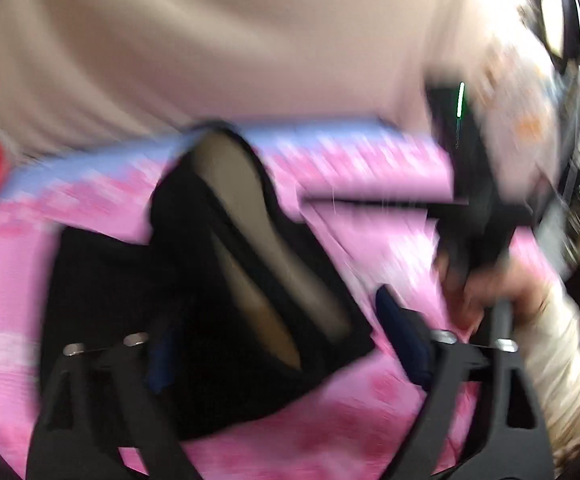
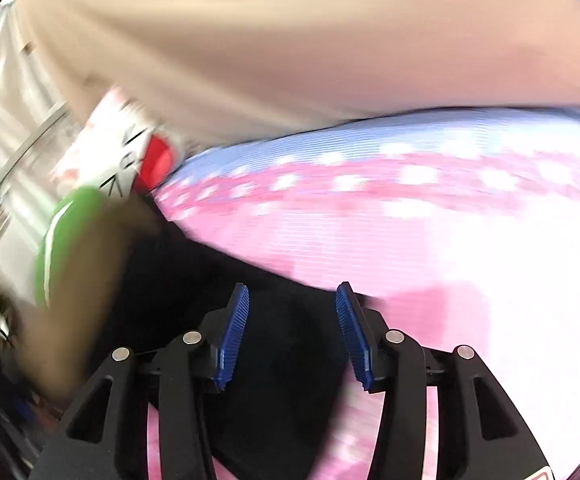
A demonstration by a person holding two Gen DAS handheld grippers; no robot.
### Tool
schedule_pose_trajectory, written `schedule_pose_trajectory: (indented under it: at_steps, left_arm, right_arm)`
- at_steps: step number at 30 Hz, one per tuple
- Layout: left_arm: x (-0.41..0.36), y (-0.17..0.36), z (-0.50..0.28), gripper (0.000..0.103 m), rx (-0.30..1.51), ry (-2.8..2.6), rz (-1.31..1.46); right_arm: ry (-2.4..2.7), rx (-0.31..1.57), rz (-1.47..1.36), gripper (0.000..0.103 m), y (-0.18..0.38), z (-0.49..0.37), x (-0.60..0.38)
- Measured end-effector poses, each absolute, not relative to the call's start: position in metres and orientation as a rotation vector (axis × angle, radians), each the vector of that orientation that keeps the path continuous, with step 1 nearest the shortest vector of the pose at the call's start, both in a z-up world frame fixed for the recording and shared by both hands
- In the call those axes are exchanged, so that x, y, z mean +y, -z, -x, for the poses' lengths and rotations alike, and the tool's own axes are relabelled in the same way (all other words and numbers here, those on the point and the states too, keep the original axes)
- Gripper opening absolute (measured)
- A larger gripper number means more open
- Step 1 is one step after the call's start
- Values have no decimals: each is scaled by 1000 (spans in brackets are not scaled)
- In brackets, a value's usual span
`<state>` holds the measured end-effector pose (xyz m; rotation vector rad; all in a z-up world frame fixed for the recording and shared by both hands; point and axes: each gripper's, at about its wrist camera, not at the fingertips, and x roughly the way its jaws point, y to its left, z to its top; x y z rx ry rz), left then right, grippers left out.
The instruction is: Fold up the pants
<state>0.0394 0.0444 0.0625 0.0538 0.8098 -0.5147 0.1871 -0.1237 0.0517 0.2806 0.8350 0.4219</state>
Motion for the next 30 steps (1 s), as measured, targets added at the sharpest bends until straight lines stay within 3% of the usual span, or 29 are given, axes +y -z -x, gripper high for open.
schedule_pose_trajectory:
  at_steps: [2,5,11,14,16,17,18,20,23,25,27,29,30]
  left_arm:
    - [18,-39,-37,84,871,549,-82]
    - [26,-47,-21,85,850,573,-22]
    - [140,-101,-12,91,735,274,151]
    - [206,-106,-13,91,717,82,272]
    - [237,-105,-13,91,706,25,343]
    - [249,-104,-14,91,700,-9,362]
    - [256,-103,-15,91,693,-35,362]
    - [262,-105,-16,91,680,-93,322]
    - [255,-106,-22,91,663,-111,251]
    - [248,-102,-26,91,674,-96,226]
    - [242,-83,-35,91,722,-77,231]
    - [241,-59,-43,91,786,-55,261]
    - [240,-49,-46,91,813,-47,271]
  right_arm:
    - [-384,848,-331,46,-44,-178,-151]
    - [-376,881,-368,49,-34,-144,-166]
    - [-583,911,-410,52,-21,-114,-133]
    - [-693,970,-385,52,-13,-116,-87]
    - [-687,1009,-347,59,-2,-120,-65]
    - [-680,1013,-334,54,2,-121,-58]
    - [-681,1005,-318,32,4,-124,-50]
    - [-698,997,-315,17,-2,-126,-46]
    - [-673,905,-247,14,-38,-123,-53]
    - [-625,892,-233,15,-46,-129,-69]
    - [-519,965,-165,25,-24,-142,-80]
    - [-508,990,-261,28,-6,-140,-94]
    - [-509,973,-303,43,-9,-133,-99]
